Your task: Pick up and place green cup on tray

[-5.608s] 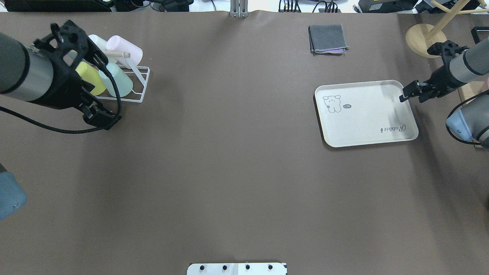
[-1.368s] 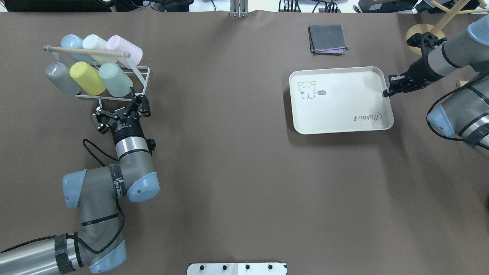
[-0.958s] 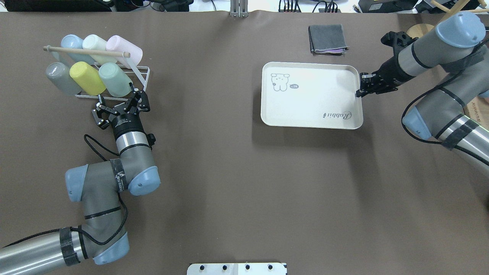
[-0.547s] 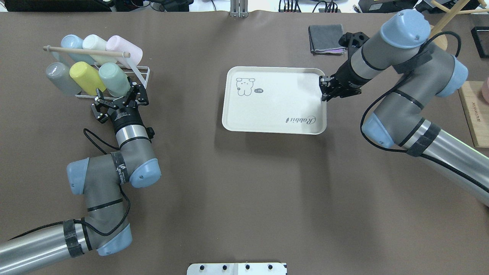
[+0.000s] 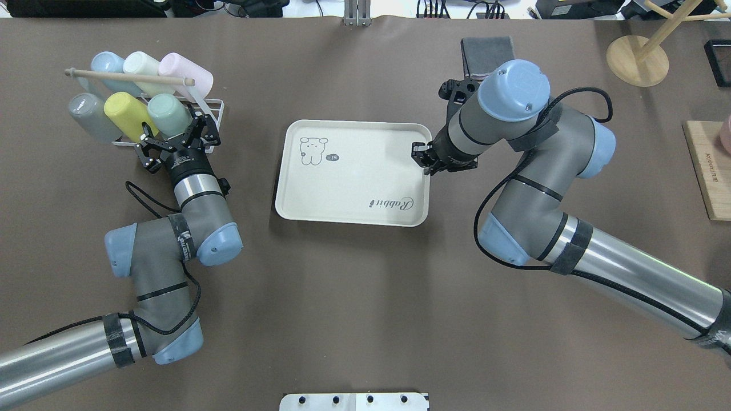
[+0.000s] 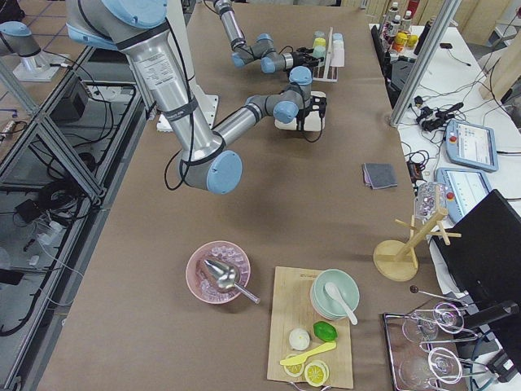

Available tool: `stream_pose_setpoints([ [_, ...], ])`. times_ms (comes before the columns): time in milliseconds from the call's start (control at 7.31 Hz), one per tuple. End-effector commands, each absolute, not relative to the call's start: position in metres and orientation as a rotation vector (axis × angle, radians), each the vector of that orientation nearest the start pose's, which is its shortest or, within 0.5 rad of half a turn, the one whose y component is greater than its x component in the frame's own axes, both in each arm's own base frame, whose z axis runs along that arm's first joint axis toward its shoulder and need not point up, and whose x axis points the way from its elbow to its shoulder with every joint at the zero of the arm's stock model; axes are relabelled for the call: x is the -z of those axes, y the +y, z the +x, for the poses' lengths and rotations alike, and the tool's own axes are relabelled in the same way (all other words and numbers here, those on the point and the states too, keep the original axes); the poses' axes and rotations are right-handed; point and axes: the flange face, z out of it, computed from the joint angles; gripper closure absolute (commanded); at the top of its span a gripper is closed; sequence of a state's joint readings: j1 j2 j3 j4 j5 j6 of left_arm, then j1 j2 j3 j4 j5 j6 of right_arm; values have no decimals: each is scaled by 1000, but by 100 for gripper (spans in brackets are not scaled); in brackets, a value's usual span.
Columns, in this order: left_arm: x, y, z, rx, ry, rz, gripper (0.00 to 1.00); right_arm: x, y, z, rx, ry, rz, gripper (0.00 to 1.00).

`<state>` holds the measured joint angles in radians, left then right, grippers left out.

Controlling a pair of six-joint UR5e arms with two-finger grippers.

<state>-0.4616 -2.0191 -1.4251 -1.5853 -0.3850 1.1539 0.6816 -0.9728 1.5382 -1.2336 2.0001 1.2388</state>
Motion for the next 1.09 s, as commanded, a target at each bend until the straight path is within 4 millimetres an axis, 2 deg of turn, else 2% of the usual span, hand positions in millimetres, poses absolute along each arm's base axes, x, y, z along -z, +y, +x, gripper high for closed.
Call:
stream_pose_setpoints([
  [0,-432,-505,491,-1761,-1391,288,7,-276,-507,-503,-3,-954,141,100],
  [274,-424,-509,489,-1794,-1413,276,29,-276,-502,-509,22,-953,140,100],
  [410,-422,-510,490,-1794,-1415,285,43,-275,-497,-513,23,-957,130,100],
  [684,-419,-518,481,-1777,-1412,281,75,-278,-497,-516,25,-952,127,100],
  [821,-417,-522,475,-1782,-1420,265,81,-283,-497,-518,26,-944,122,100],
  [958,-416,-523,474,-1777,-1420,271,82,-286,-498,-519,27,-939,120,100],
])
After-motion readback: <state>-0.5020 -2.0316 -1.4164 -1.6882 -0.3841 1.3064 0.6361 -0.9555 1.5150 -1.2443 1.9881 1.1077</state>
